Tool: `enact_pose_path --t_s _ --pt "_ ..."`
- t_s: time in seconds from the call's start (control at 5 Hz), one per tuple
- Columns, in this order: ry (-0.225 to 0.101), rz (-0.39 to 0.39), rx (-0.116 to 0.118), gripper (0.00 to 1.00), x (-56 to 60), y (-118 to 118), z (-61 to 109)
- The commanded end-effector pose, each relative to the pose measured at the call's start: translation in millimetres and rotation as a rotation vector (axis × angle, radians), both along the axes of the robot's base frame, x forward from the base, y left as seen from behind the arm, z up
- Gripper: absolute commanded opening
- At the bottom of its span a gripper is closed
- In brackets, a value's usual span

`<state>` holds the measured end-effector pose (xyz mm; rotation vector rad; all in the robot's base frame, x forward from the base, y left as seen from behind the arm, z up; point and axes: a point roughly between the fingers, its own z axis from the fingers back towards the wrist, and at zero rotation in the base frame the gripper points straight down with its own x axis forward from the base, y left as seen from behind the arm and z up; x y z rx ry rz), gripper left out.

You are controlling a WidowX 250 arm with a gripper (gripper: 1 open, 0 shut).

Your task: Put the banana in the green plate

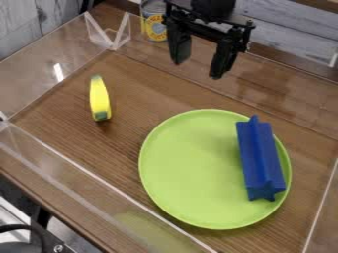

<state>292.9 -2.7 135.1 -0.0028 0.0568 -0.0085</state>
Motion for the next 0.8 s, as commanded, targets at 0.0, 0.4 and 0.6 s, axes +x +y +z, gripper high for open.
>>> enact_pose_path --t_s 0.0,0.4,0.6 --pt "0.008 0.033 0.002 1.00 -4.3 12.7 -5.2" --pt "-0.036 0.166 0.009 1.00 -23.8 76.6 -6.8" --pt "-0.060 0.213 0.011 1.00 -31.3 106.3 -9.9"
